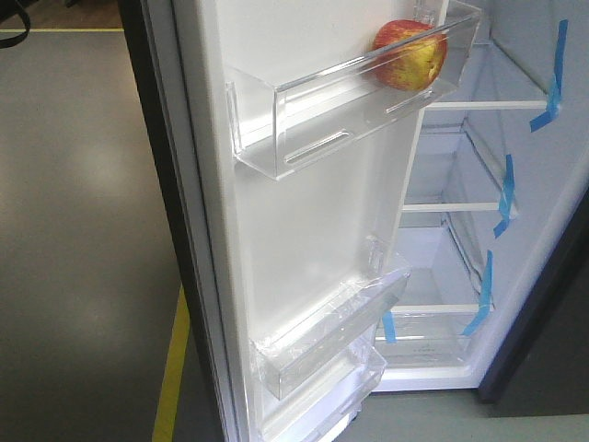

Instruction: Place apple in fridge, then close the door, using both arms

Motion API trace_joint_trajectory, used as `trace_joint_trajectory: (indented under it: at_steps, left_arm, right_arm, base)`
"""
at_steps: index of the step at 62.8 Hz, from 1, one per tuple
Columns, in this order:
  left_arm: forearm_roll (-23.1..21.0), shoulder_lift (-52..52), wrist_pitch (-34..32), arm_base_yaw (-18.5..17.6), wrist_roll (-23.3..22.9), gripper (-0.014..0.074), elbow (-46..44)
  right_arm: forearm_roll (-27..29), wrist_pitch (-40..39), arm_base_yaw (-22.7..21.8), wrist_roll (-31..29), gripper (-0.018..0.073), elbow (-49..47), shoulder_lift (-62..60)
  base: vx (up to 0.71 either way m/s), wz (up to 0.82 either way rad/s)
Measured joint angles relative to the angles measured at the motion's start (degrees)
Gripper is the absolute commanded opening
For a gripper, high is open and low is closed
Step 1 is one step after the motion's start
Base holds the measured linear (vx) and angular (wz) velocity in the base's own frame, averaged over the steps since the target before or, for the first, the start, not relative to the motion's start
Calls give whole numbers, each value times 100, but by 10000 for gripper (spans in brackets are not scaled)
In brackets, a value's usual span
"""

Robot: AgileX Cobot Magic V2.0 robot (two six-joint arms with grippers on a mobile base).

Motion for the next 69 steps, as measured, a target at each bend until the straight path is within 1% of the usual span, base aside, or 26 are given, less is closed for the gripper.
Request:
trace_joint_trajectory:
  at_steps: [11, 31, 40, 50, 53, 58, 62, 63, 69]
  left_arm:
    - [9, 0, 9, -206, -16, 409, -5]
    - [38, 0, -319, -258, -16, 409, -5]
    - [82, 0, -241, -473, -28, 409, -5]
    - [201, 6, 60, -1013, -56, 409, -88]
    - [256, 6, 135, -1271, -63, 409, -111]
    - [382, 6, 93, -1603, -63, 409, -140]
    - [674, 6, -116, -1898, -56, 409, -151]
    - [805, 6, -216, -1945, -57, 409, -151]
    - [1224, 6, -506, -2159, -57, 409, -151]
  right_arm:
    - [52, 0, 0, 0, -3, 0, 0]
    - [71, 5, 0, 0, -3, 0, 0]
    - [76, 5, 0, 0, -3, 0, 0]
    - [76, 5, 0, 0, -3, 0, 0]
    - [76, 5, 0, 0, -3, 0, 0]
    - [76, 5, 0, -11, -3, 0, 0]
    - [76, 5, 0, -19, -3, 0, 0]
    - [76, 5, 0, -19, -3, 0, 0]
    - [76, 5, 0, -24, 0, 0, 0]
  base:
    - [0, 0]
    - [0, 0]
    - [0, 0]
    - [0, 0]
    - [0, 0]
    - [0, 0]
    - [0, 0]
    - [0, 0]
    - [0, 0]
